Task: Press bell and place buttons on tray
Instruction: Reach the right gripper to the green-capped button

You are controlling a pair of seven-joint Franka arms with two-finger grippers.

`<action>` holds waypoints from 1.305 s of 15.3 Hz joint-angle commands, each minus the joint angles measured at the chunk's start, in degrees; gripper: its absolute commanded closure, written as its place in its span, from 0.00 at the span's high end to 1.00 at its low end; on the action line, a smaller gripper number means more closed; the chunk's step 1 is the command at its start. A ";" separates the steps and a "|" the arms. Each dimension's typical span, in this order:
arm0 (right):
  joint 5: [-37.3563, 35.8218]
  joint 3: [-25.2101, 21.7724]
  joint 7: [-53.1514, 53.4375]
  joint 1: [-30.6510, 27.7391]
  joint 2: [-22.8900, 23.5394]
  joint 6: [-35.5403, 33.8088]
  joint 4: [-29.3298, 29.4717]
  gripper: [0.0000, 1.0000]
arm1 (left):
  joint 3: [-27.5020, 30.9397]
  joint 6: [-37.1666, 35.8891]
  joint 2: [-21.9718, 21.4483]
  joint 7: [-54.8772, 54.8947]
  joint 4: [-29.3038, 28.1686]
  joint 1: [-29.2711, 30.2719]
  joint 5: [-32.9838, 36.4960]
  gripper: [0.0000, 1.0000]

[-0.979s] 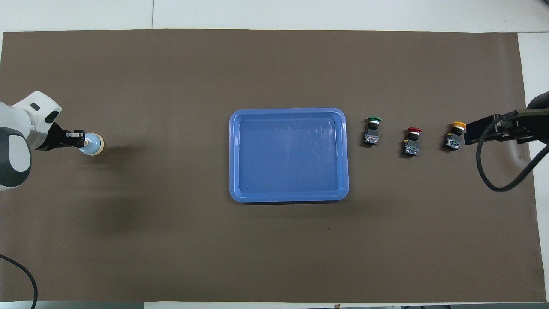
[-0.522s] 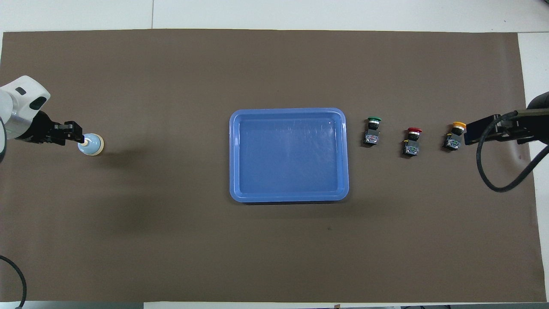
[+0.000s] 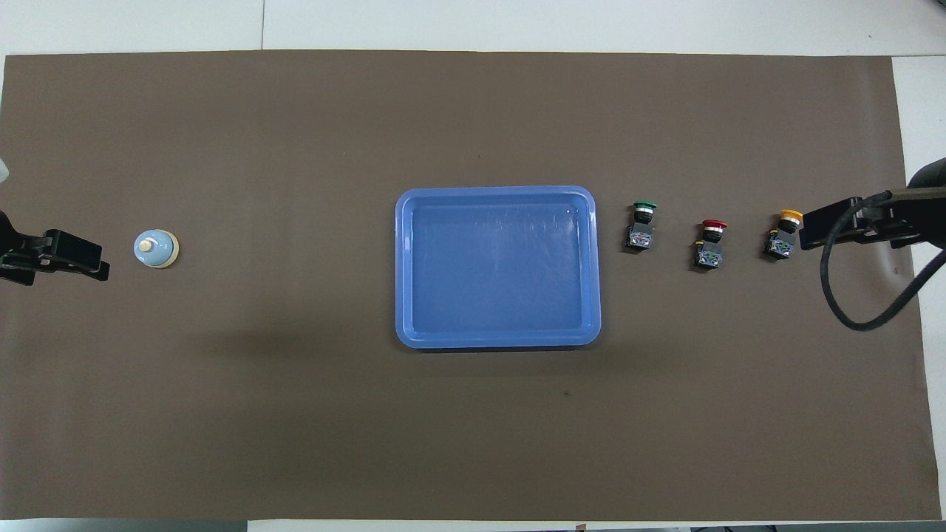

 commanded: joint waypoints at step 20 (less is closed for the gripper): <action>-0.13 0.95 10.12 6.67 5.35 31.39 -23.05 1.00 | 0.90 -4.93 1.81 -0.16 4.13 -5.92 1.47 1.00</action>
